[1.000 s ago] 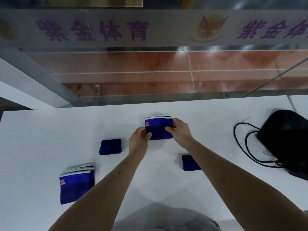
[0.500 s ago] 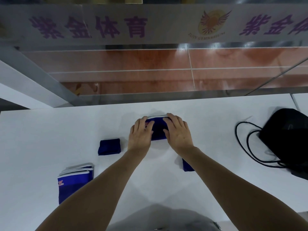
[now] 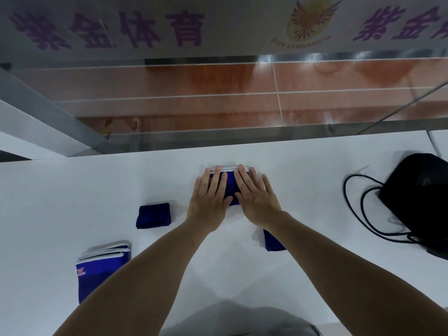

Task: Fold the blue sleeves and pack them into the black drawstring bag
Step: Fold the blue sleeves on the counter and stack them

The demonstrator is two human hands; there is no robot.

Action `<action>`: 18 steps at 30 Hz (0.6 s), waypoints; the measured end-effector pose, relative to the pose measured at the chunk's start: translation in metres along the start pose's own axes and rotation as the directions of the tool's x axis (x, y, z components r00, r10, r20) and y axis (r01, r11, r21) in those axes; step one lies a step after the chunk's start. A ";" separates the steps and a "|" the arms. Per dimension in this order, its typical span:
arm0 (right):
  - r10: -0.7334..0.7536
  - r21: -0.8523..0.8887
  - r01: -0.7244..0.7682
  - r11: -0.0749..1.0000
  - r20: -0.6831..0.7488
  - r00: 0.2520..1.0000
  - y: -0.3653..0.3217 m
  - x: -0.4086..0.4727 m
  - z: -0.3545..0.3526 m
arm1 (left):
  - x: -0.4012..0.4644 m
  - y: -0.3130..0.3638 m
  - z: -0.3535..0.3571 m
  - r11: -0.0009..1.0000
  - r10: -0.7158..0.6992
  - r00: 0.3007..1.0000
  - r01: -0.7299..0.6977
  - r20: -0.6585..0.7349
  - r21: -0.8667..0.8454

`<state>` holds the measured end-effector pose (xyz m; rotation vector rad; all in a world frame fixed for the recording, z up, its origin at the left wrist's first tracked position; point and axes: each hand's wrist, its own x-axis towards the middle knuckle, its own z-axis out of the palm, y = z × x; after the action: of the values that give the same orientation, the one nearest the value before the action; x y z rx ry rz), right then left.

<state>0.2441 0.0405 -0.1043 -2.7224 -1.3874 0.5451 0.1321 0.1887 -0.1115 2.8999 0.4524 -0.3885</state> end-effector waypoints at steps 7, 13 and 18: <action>0.015 -0.027 -0.012 1.000 0.084 0.996 0.000 0.003 -0.001 | 0.003 0.000 -0.002 1.000 -0.007 0.998 0.008 0.062 -0.007; 0.052 0.022 -0.056 0.998 0.149 0.987 -0.006 0.004 -0.011 | 0.013 0.000 -0.008 0.999 -0.036 0.979 0.034 0.199 0.014; 0.043 0.169 -0.061 0.984 0.107 0.993 -0.006 -0.003 -0.030 | 0.000 0.001 -0.024 1.000 -0.016 0.994 0.019 0.109 -0.023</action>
<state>0.2478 0.0451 -0.0740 -2.6320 -1.2285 0.7807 0.1384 0.1927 -0.0887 2.8359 0.4624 -0.5376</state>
